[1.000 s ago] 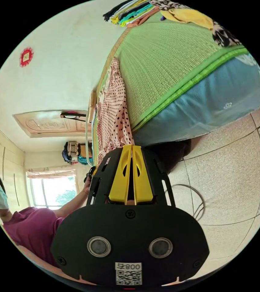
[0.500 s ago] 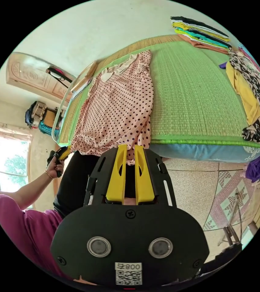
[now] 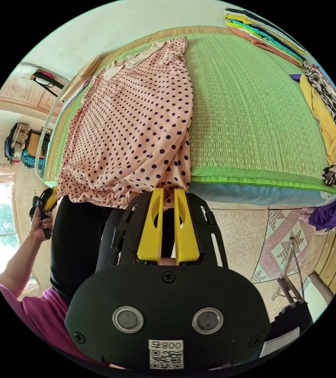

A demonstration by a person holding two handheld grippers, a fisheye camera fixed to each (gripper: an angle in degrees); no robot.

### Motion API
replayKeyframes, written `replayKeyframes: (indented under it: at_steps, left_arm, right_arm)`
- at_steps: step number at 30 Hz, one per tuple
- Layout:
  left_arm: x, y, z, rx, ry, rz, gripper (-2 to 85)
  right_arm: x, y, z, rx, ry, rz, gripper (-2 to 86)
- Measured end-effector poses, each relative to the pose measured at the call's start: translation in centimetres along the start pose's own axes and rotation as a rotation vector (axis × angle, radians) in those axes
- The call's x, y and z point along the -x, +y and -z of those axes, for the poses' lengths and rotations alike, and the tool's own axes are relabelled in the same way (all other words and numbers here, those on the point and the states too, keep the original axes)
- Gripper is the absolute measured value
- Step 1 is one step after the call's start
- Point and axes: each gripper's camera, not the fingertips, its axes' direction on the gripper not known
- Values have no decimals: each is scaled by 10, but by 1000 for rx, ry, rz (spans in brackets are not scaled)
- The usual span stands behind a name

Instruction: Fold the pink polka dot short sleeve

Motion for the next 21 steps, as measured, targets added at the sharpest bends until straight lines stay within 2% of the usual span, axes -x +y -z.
replayKeyframes:
  at_steps: [7, 15, 21]
  left_arm:
    - [-16, 14, 5, 1, 16, -27, 9]
    - [-31, 37, 20, -8, 26, -52, 9]
    - [-41, 61, 34, -27, 51, -66, 9]
  right_arm:
    - [-21, 15, 38, -22, -142, 25, 2]
    - [-92, 42, 113, -104, -511, -36, 1]
    - [-142, 64, 136, -158, -762, -131, 1]
